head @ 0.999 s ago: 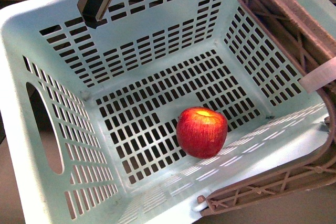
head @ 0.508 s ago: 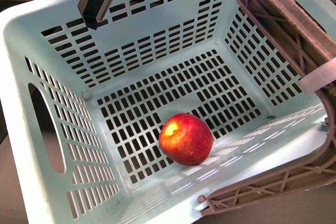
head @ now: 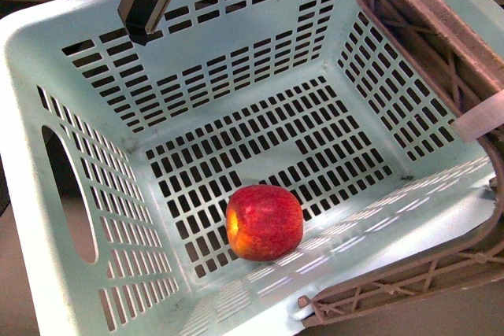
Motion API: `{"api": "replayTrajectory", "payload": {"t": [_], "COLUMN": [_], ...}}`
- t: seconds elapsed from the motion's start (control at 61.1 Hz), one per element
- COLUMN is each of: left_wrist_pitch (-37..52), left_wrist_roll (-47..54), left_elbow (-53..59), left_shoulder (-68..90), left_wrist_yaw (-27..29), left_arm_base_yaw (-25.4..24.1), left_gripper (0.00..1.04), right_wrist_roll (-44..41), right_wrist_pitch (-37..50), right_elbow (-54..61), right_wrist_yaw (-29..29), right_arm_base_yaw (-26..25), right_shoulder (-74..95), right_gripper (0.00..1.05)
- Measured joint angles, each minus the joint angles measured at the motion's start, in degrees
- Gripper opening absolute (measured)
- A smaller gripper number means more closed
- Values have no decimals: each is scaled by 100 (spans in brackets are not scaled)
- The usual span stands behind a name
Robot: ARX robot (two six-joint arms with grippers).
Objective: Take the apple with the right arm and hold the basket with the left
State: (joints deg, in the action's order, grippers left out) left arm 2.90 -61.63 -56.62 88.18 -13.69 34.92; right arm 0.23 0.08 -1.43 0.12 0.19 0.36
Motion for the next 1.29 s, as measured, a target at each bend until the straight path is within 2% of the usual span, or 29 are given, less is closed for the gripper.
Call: {"api": "replayTrajectory", "payload": {"t": [0.115, 0.164, 0.196, 0.262, 0.377, 0.475, 0.72, 0.966, 1.228, 1.294], "left_wrist_pitch": [72, 197, 282, 389, 682, 870, 920, 841, 863, 883], "left_wrist_roll": [-643, -835, -896, -1027, -1567, -1998, -2544, -2559, -2385, -2361], "left_elbow": [0, 0, 0, 0, 94, 140, 173, 540, 859, 973], "left_shoulder": [0, -2, -11, -17, 39, 295, 1071, 1325, 1180, 1086], "left_wrist_yaw": [1991, 2516, 2726, 2846, 2608, 2389, 1869, 1622, 1366, 1362], "left_arm_base_yaw": [90, -87, -251, -645, -1506, -1843, -2188, -2581, -2697, -2697], "left_gripper": [7, 7, 7, 7, 7, 7, 7, 7, 7, 17], "right_wrist_roll": [0, 2, 2, 0, 0, 0, 0, 0, 0, 0], "right_wrist_pitch": [0, 0, 0, 0, 0, 0, 0, 0, 0, 0], "right_elbow": [0, 0, 0, 0, 0, 0, 0, 0, 0, 0], "right_wrist_yaw": [-15, -11, -2, 4, -7, -11, -11, -7, -9, -9], "right_arm_base_yaw": [0, 0, 0, 0, 0, 0, 0, 0, 0, 0], "right_shoulder": [0, -4, -4, -4, -4, -4, -4, -4, -4, -4], "right_gripper": [91, 97, 96, 96, 96, 96, 96, 96, 96, 96]}}
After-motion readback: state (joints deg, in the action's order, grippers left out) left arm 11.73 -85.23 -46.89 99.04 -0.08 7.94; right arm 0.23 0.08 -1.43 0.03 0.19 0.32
